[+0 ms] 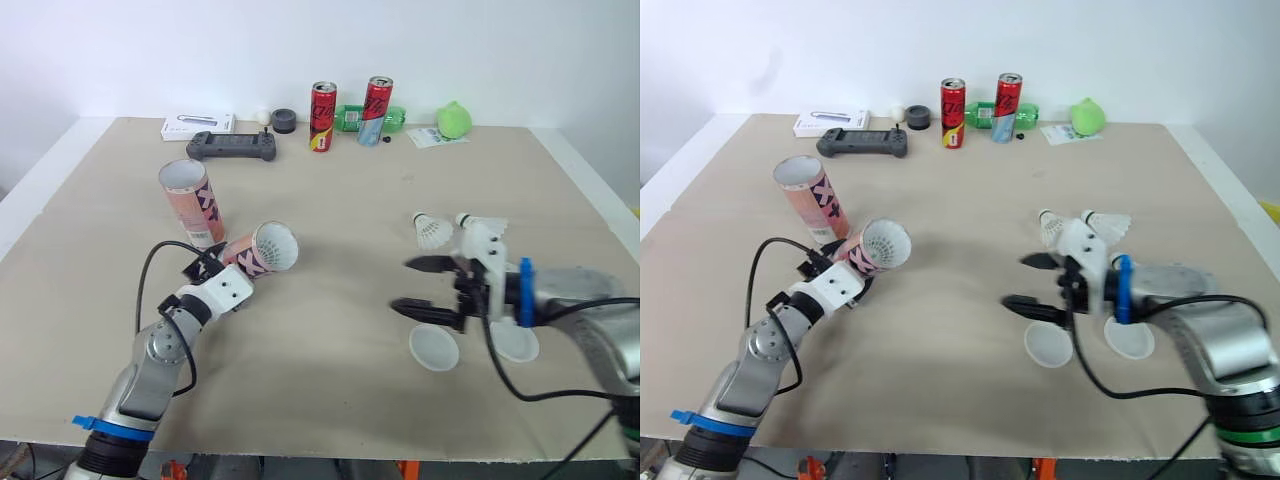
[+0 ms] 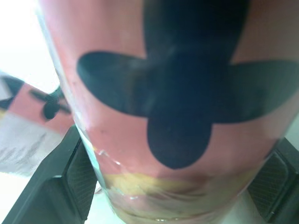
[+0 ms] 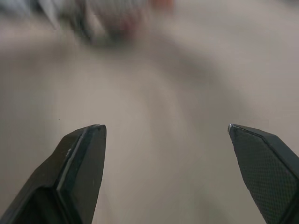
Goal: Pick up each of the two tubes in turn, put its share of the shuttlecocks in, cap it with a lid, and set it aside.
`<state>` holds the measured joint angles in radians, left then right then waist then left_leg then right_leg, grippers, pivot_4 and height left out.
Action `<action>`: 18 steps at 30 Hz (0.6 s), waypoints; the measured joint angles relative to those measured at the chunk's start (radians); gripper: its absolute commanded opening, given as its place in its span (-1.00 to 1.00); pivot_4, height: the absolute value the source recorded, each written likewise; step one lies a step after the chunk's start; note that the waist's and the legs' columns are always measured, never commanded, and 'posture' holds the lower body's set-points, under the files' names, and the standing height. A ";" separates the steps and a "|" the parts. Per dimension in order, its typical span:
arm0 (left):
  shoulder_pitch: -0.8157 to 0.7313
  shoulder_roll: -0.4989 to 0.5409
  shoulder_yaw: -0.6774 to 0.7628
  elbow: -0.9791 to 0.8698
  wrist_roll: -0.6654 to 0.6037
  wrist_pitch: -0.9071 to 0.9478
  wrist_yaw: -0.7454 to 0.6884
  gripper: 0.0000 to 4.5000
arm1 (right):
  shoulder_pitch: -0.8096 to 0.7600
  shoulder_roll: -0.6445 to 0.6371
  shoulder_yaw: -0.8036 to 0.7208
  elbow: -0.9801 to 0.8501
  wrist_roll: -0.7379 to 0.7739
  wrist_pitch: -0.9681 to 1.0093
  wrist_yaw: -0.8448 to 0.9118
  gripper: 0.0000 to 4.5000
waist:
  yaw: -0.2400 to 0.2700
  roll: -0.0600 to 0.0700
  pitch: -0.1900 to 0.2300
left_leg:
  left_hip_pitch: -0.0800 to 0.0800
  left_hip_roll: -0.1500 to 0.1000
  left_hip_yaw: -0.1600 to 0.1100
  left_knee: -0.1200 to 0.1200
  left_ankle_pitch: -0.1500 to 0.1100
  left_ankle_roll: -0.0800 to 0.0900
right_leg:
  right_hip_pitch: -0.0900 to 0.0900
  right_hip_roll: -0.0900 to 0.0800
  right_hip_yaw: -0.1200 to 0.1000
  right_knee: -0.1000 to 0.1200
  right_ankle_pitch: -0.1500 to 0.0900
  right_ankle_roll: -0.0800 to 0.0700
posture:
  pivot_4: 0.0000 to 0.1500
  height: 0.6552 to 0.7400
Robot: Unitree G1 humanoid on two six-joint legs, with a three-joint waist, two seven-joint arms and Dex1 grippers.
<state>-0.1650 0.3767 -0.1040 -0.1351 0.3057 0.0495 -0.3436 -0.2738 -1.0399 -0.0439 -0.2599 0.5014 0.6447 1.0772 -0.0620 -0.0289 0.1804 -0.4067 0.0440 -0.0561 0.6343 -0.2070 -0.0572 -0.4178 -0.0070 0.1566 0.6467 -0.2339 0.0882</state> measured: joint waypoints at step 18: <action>-0.088 -0.051 -0.091 0.115 -0.066 -0.073 -0.029 0.77 | -0.473 0.199 0.022 0.019 0.101 0.003 0.031 -0.04 | -0.019 -0.002 0.000 | 0.000 0.001 -0.004 0.001 0.002 0.001 | 0.001 0.004 0.000 0.000 0.004 0.005 | 1.00 1.00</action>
<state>-0.2532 0.3262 -0.1951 -0.0201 0.2400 -0.0234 -0.3727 -0.7465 -0.8411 -0.0224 -0.2410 0.6026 0.6472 1.1084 -0.0805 -0.0312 0.1800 -0.4067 0.0451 -0.0603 0.6352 -0.2052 -0.0558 -0.4167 -0.0028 0.1566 0.6472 -0.2296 0.0927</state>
